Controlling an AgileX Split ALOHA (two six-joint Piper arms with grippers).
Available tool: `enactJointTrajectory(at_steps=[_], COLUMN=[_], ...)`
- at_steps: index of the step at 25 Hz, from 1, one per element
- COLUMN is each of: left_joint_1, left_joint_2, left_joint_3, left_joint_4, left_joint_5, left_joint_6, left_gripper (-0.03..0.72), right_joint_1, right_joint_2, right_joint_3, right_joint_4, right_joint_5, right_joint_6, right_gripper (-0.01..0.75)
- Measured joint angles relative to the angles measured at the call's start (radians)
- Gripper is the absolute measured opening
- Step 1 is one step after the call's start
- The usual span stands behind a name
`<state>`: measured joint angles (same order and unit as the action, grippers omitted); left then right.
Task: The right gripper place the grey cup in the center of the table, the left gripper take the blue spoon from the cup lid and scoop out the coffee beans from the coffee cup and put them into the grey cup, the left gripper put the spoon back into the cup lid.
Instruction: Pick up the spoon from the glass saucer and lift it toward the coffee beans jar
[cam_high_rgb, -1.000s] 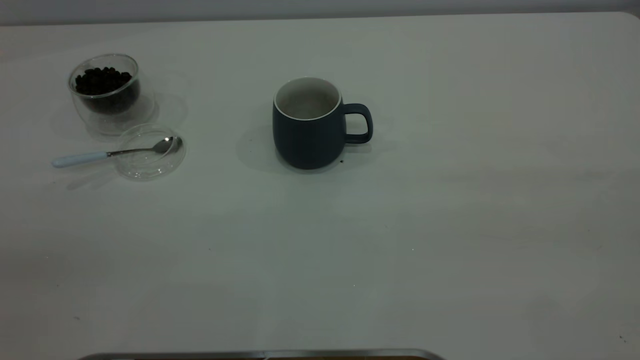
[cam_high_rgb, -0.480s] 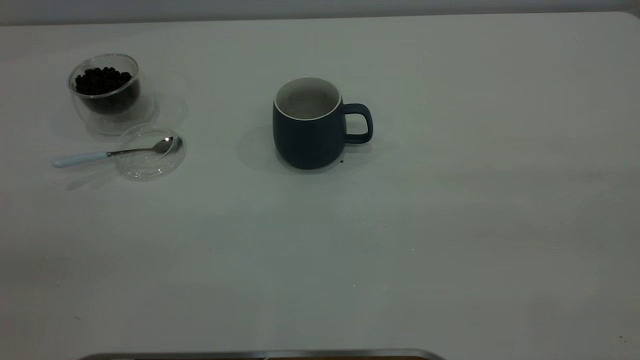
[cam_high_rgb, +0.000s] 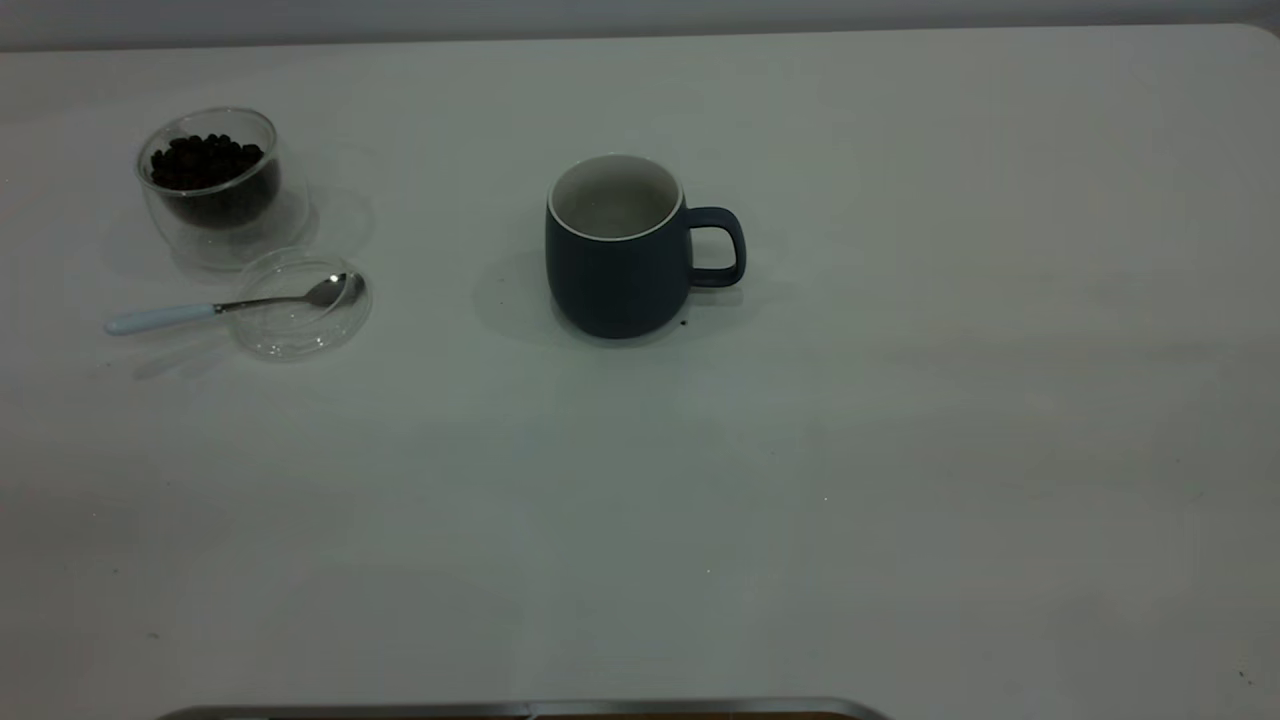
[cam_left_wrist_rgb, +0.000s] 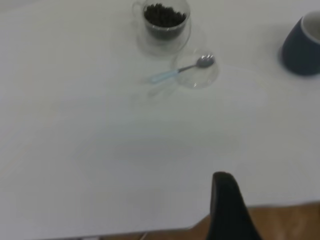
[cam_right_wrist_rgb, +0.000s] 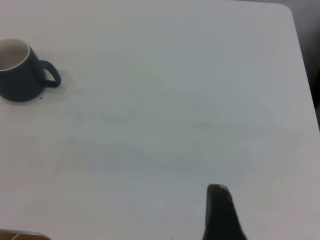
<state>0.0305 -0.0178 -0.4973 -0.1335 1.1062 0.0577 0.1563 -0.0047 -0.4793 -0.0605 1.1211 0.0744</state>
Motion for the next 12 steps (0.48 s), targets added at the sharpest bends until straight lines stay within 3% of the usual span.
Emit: enactJointTrajectory(at_steps=[4, 12], left_joint_1=[0.0, 0.0], left_joint_2=[0.03, 0.368], left_joint_3=[-0.038, -0.211], left_joint_4=[-0.007, 0.23], left_joint_5=[-0.042, -0.051], left_joint_6=[-0.165, -0.294], left_gripper=[0.468, 0.418], right_joint_1=[0.0, 0.0], right_joint_2=[0.0, 0.0], right_joint_3=[0.0, 0.0], right_joint_4=[0.0, 0.0], right_joint_5=[0.0, 0.0], right_joint_6=[-0.001, -0.001], right_gripper=[0.503, 0.503])
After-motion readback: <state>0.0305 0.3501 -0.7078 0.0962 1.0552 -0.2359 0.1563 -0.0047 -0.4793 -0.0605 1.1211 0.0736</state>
